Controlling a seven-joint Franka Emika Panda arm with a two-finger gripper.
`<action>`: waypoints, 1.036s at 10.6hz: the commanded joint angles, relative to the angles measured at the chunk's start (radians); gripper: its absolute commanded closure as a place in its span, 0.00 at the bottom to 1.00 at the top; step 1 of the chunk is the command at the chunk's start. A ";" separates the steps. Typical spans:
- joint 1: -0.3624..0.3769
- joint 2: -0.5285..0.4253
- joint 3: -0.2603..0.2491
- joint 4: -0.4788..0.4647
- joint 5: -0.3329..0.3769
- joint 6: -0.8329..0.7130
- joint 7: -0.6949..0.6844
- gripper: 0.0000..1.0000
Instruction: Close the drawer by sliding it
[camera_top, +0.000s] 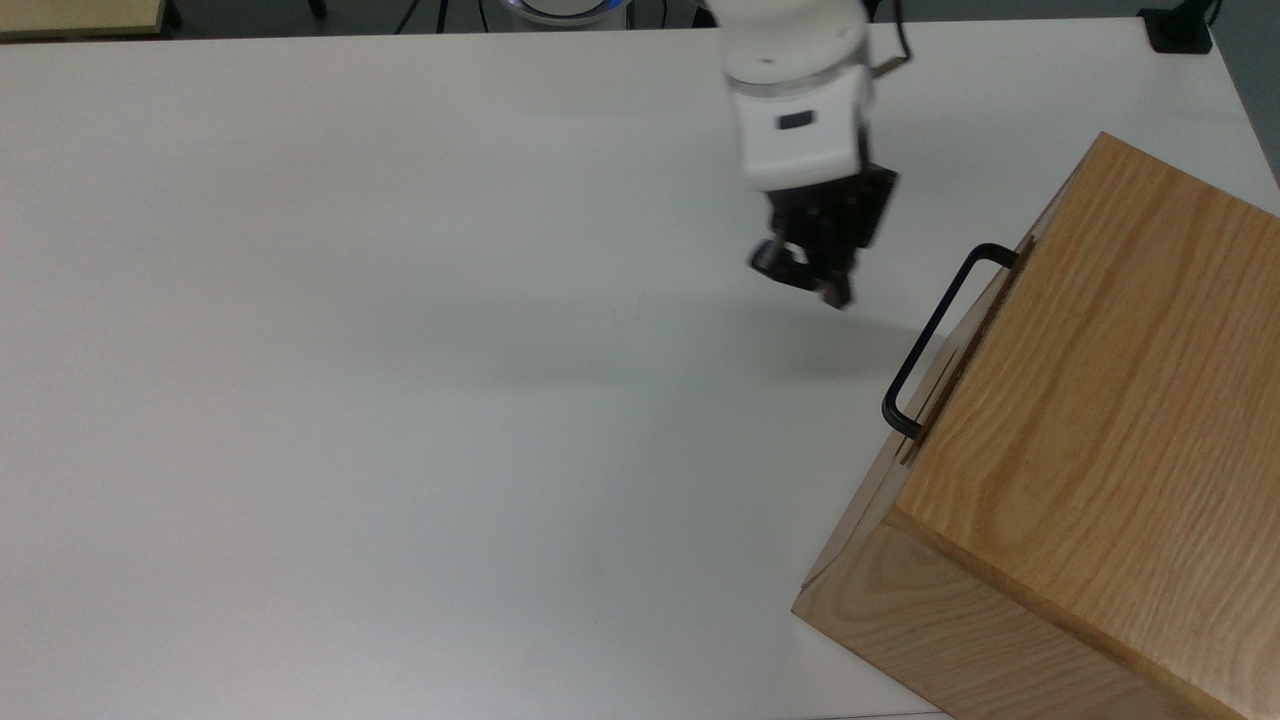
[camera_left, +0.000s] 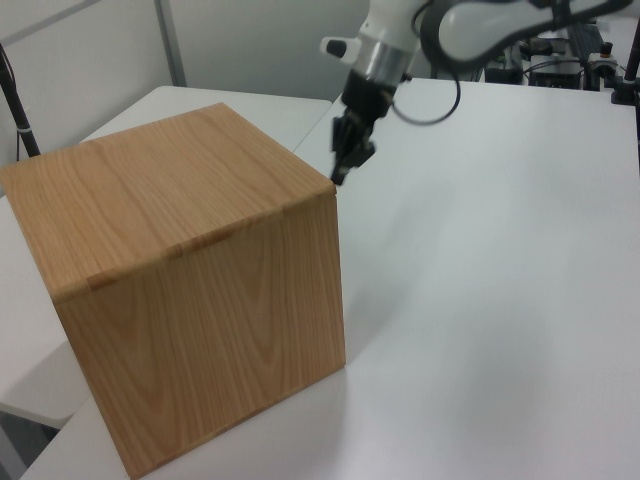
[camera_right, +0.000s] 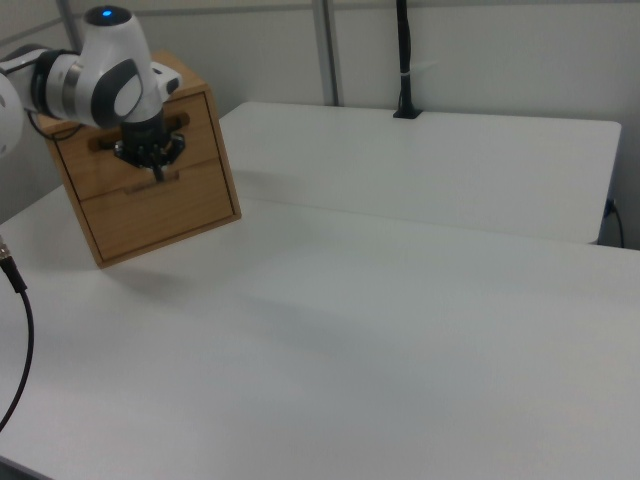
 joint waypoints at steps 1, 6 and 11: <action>-0.006 -0.115 -0.121 -0.041 -0.051 -0.281 0.026 1.00; -0.074 -0.276 -0.198 -0.042 -0.221 -0.585 0.304 1.00; -0.112 -0.360 -0.198 -0.048 -0.270 -0.685 0.486 0.56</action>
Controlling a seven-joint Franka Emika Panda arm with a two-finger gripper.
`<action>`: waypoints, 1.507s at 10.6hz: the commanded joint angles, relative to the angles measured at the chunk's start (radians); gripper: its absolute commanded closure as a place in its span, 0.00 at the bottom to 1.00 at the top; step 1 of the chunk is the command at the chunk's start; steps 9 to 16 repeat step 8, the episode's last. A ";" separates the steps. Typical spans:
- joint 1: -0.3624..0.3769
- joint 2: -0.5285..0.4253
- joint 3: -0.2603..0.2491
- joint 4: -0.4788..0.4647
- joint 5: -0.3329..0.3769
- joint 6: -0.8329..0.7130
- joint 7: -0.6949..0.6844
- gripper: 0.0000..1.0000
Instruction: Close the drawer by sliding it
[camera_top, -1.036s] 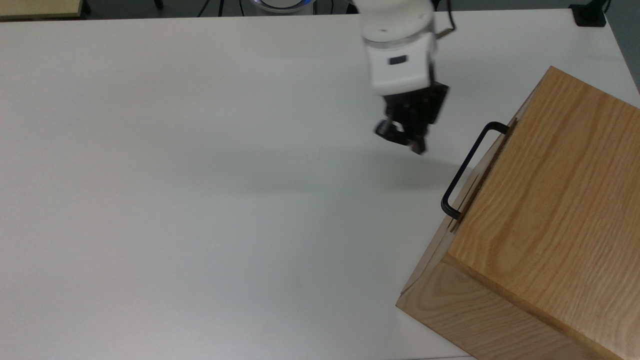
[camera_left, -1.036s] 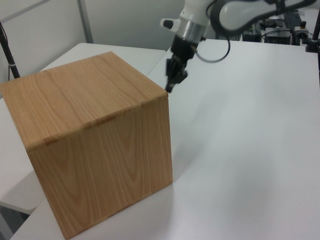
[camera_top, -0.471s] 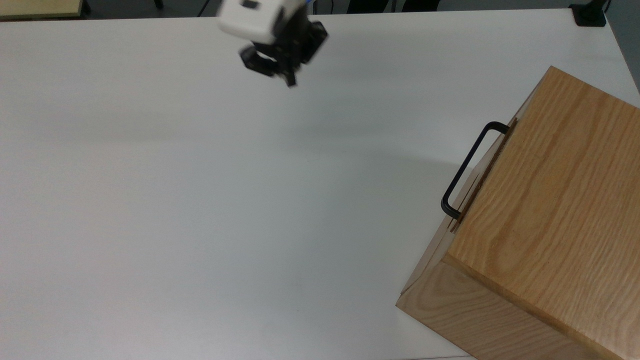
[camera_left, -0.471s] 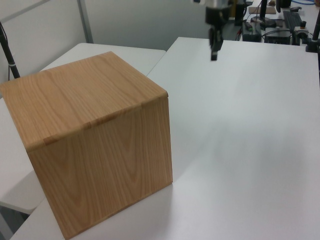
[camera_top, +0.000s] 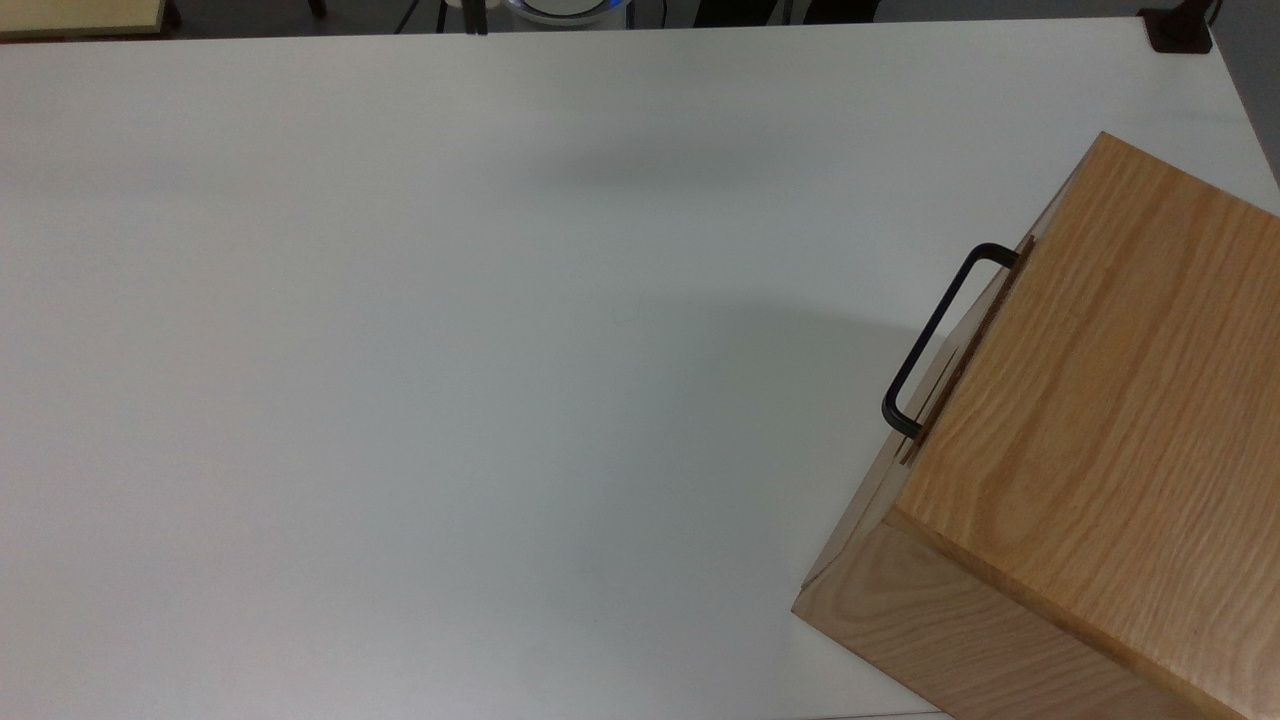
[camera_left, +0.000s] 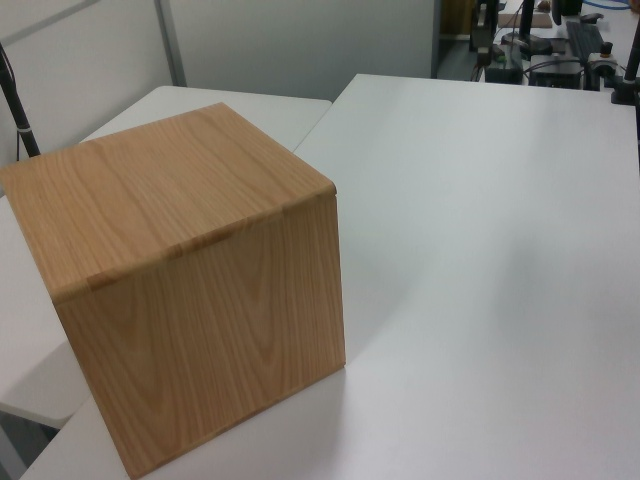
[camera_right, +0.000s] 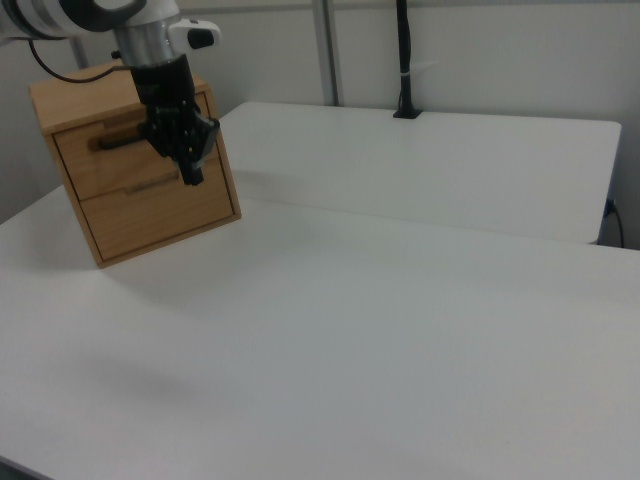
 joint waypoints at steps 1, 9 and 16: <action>-0.010 -0.037 -0.002 -0.041 -0.011 -0.006 0.026 0.40; -0.008 -0.025 -0.001 -0.038 -0.009 0.009 0.065 0.00; -0.008 -0.025 -0.001 -0.038 -0.009 0.009 0.065 0.00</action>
